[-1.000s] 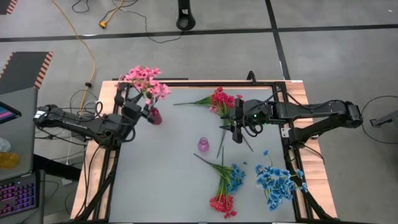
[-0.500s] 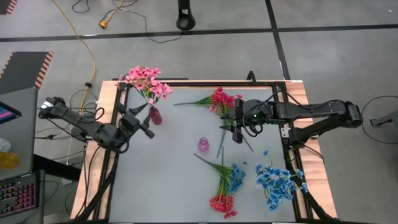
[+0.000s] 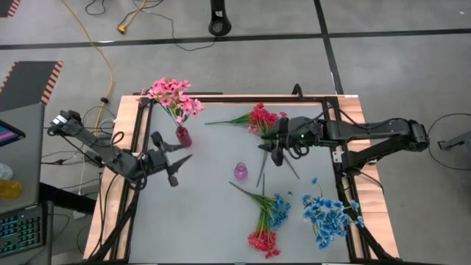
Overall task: Sort flowers into vase by color
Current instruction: Put the middle red flowers into the purple vase
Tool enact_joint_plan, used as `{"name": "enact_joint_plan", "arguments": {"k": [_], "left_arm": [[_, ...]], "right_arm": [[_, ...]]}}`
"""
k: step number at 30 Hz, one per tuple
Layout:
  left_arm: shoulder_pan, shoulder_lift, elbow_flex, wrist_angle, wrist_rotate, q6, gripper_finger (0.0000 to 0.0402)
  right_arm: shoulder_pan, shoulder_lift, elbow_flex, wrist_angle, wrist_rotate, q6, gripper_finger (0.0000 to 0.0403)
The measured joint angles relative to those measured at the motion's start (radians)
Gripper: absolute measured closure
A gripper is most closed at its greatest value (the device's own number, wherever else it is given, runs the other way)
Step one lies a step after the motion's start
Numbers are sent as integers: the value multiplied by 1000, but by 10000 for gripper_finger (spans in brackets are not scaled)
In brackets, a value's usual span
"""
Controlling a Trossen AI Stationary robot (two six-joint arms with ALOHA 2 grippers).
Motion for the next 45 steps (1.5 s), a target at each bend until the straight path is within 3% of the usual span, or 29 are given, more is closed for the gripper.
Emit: {"name": "enact_joint_plan", "arguments": {"k": [5, 8, 13, 17, 23, 31, 45], "left_arm": [[0, 0, 0, -60, 85, -73, 246], [0, 1, 0, -73, 95, -108, 246], [0, 1, 0, -103, 95, -124, 246], [0, 1, 0, -114, 94, -125, 246], [1, 1, 0, -115, 93, -132, 246], [1, 1, 0, -149, 92, -169, 246], [1, 1, 0, -171, 93, -220, 246]], "right_arm": [[27, 0, 10, -39, 19, 143, 179], [47, 0, 10, -81, 88, 232, 179], [37, 0, 11, -277, 214, 509, 179], [-5, 7, 11, -429, 223, 684, 179], [-67, 51, 11, -447, 212, 694, 179], [-154, 203, 11, -431, 82, 693, 179], [-195, 440, 11, -242, 2, 693, 179]]}}
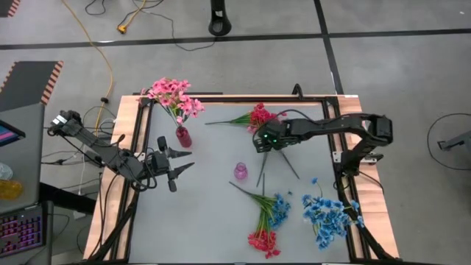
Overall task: Sort flowers into vase by color
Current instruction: Put the middle red flowers into the purple vase
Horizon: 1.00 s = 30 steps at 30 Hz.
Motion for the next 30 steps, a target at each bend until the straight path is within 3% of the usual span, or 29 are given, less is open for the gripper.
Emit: {"name": "enact_joint_plan", "arguments": {"k": [19, 30], "left_arm": [[0, 0, 0, -8, 0, 0, 246], [0, 0, 0, -12, 0, 0, 246]], "right_arm": [[-2, 136, 2, 36, -4, 34, 187], [-2, 137, 1, 40, -4, 35, 283]]}}
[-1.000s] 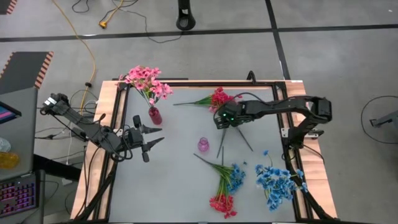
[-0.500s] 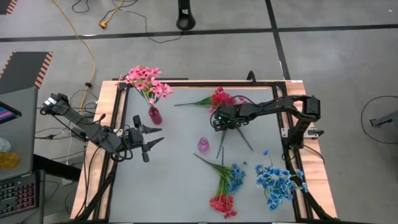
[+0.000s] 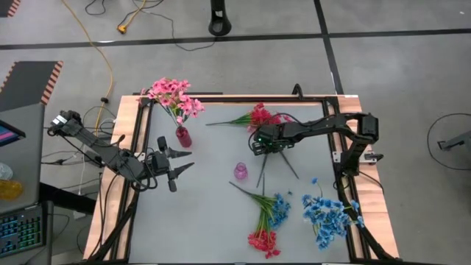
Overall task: Sort flowers into vase by color
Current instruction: Put the middle red flowers into the purple vase
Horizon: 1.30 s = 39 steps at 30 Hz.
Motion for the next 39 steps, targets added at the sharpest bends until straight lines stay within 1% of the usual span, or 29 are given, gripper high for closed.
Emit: {"name": "enact_joint_plan", "arguments": {"k": [6, 11, 16, 23, 28, 33, 36, 39], "left_arm": [[0, 0, 0, 0, 0, 0, 246], [0, 0, 0, -1, 0, 0, 246], [0, 0, 0, -9, 0, 0, 246], [0, 0, 0, -10, 0, -4, 246], [0, 0, 0, -12, 0, -19, 246], [0, 0, 0, -12, 1, -19, 246], [0, 0, 0, -11, 2, -34, 246], [0, 0, 0, -10, 3, -63, 246]], "right_arm": [[0, 0, 0, 16, 0, -6, 340], [0, -1, 0, 18, 0, -33, 364], [0, -12, 15, 6, 1, -60, 363], [0, -83, 59, 7, 8, -136, 362], [0, -160, 81, 11, 14, -179, 362], [0, -256, 84, 14, 55, -238, 362], [0, -317, 84, 38, 69, -271, 362], [5, -378, 84, 108, 86, -319, 362]]}}
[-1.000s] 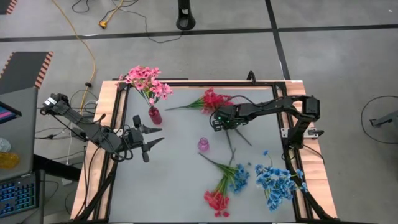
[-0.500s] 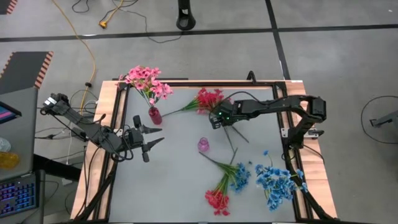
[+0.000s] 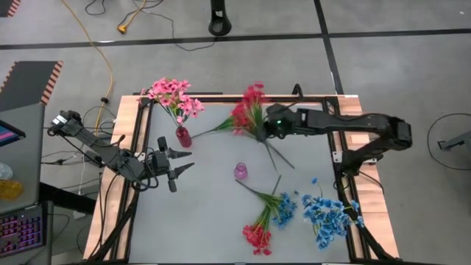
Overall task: Sort flowers into vase by color
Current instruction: Put the middle red flowers into the purple vase
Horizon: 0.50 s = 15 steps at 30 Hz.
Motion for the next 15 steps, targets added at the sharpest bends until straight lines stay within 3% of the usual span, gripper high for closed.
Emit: {"name": "enact_joint_plan", "arguments": {"k": [9, 15], "left_arm": [[0, 0, 0, 0, 8, -27, 246], [0, 0, 0, -1, 8, -46, 246]], "right_arm": [[82, -130, 0, 250, 1, -223, 362], [182, -131, 0, 439, 1, -392, 362]]}}
